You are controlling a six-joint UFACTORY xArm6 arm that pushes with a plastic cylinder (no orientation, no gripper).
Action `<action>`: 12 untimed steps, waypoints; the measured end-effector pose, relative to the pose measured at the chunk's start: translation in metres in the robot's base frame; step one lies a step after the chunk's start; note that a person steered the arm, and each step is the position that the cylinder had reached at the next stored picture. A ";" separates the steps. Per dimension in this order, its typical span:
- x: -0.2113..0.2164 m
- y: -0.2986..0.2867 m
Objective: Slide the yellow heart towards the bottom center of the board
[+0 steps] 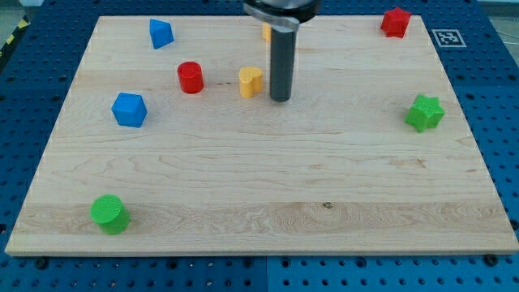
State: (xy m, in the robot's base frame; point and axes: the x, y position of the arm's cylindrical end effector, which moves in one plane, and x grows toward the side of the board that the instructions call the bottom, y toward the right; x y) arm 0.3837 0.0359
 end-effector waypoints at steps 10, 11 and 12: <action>-0.002 -0.042; 0.006 -0.031; 0.014 -0.035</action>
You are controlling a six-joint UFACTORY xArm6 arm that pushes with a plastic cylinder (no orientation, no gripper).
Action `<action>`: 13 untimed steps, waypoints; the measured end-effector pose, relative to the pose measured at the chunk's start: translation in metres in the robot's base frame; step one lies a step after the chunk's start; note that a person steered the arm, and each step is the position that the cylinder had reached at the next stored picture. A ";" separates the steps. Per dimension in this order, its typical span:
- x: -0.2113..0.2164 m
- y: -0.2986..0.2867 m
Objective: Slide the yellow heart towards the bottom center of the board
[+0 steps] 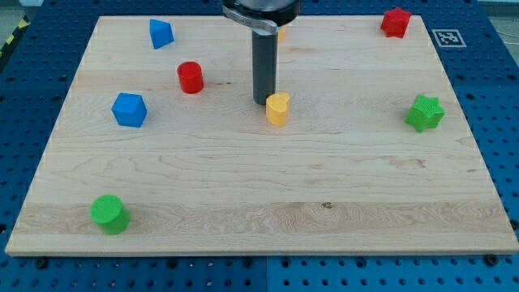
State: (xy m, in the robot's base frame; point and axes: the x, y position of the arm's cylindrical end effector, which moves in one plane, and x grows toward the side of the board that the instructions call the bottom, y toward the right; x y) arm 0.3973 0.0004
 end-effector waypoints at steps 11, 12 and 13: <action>0.090 0.096; 0.092 0.091; 0.092 0.063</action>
State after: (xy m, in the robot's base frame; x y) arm 0.4896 0.0638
